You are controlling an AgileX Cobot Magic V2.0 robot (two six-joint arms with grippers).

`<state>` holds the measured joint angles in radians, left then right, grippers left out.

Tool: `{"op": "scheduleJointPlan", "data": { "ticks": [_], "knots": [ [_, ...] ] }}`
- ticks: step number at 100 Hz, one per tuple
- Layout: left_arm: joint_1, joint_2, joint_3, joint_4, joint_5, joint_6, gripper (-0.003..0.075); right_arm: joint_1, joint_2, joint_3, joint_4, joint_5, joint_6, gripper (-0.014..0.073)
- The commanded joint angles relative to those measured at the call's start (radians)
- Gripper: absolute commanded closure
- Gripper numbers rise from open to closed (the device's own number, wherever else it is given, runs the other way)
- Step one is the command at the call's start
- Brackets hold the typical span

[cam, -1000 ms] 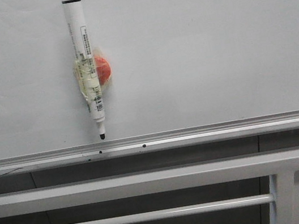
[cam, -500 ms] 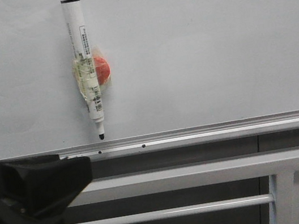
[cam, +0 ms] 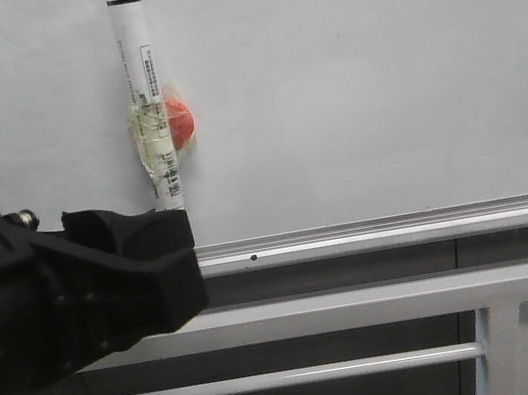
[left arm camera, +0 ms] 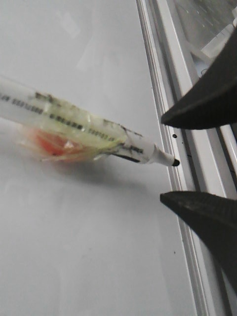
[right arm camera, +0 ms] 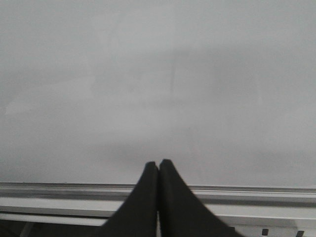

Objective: Write number 1 on whiteboard

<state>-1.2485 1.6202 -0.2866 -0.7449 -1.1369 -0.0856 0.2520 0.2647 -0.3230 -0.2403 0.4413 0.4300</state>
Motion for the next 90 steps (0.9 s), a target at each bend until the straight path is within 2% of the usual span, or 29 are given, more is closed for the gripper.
{"op": "scheduleJointPlan", "data": {
  "ticks": [1,61,69,80,90],
  "knots": [
    [-0.008,-0.020,-0.029,-0.014,-0.247,0.024,0.0458,0.002,0.016,-0.036,-0.015,-0.066,-0.012,0.0657],
    [0.060,-0.018,-0.094,0.056,-0.242,0.033,0.0465,0.002,0.016,-0.036,-0.015,-0.072,-0.012,0.0657],
    [0.060,-0.018,-0.094,0.056,-0.234,0.033,0.0541,0.002,0.016,-0.036,-0.015,-0.078,-0.012,0.0657],
    [0.060,-0.018,-0.094,0.078,-0.207,0.033,0.0743,0.002,0.016,-0.036,-0.015,-0.083,-0.012,0.0657],
    [0.060,-0.018,-0.092,0.095,-0.173,0.033,0.0741,0.004,0.016,-0.036,-0.015,-0.083,-0.012,0.0657]
  ]
}}
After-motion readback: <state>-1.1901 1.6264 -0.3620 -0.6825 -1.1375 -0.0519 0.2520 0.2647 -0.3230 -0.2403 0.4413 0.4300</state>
